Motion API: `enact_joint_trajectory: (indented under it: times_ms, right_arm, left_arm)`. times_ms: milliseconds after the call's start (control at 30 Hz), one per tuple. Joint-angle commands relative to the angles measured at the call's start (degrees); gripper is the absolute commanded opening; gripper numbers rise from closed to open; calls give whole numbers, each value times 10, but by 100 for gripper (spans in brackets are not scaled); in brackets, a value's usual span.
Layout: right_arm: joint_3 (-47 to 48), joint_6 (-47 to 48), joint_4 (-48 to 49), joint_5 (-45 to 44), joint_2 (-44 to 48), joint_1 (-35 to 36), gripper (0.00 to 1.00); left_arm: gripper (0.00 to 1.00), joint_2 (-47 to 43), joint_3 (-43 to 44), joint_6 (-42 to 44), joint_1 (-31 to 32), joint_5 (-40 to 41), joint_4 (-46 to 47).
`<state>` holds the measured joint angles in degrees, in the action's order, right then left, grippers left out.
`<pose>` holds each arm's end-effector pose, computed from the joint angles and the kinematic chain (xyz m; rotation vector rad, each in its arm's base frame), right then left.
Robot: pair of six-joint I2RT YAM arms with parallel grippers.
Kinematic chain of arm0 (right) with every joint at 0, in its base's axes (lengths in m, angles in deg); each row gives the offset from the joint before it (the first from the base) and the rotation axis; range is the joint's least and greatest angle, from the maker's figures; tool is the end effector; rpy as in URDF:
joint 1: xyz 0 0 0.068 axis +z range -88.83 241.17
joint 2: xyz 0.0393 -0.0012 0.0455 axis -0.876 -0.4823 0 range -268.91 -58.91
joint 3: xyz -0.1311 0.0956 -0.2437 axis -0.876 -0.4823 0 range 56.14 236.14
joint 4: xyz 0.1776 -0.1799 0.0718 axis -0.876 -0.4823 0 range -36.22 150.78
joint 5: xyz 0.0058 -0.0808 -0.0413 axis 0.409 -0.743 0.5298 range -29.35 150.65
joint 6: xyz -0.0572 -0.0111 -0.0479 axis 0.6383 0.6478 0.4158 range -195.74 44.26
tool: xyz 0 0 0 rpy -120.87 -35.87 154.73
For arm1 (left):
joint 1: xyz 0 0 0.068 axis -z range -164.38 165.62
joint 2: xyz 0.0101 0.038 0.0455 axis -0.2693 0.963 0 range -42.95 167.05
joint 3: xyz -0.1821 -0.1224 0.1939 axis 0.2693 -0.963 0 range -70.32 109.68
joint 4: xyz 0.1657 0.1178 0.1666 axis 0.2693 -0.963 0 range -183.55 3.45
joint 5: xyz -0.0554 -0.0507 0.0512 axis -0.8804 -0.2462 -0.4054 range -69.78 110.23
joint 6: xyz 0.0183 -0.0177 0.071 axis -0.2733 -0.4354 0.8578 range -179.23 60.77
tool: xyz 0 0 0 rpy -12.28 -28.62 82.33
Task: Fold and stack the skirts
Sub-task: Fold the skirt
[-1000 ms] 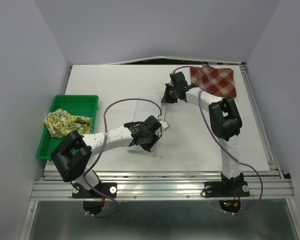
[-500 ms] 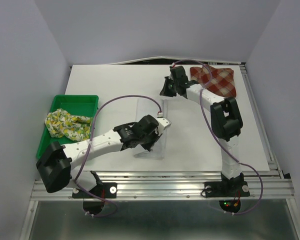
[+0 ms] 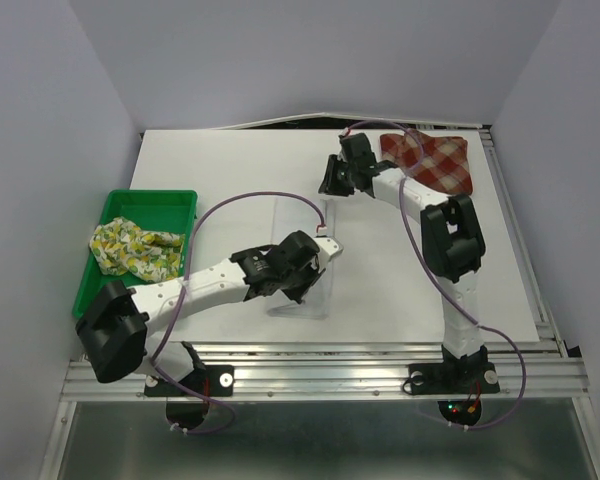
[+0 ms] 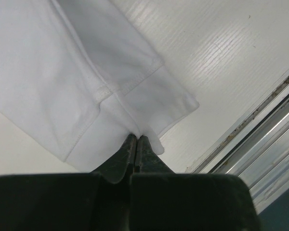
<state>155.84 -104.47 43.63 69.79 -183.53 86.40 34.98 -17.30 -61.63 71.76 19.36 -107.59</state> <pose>0.4769 0.2360 0.2066 -0.0120 2.3865 0.6509 0.1691 -0.2537 0.2435 1.1059 2.1660 -0.4970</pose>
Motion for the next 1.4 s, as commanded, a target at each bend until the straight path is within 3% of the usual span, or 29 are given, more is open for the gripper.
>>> enact_joint_trajectory:
  times_ms: [0, 400, 700, 767, 1367]
  right_arm:
    - [23, -1, -10, -11, -21, 3, 32]
    - [12, -8, -20, -10, -42, 3, 31]
    - [30, -7, -17, 2, -34, 3, 10]
    - [34, -8, -17, 3, -27, 3, 1]
    - [74, 13, -14, -45, 3, 3, 1]
  left_arm:
    - [0, 0, 0, 6, 1, 2, 5]
    - [0, 11, 1, 6, 1, 2, 7]
    - [0, 4, -2, 5, 1, 2, 7]
    - [0, 2, 0, 5, 1, 2, 6]
    - [0, -11, 60, -1, 34, -2, -47]
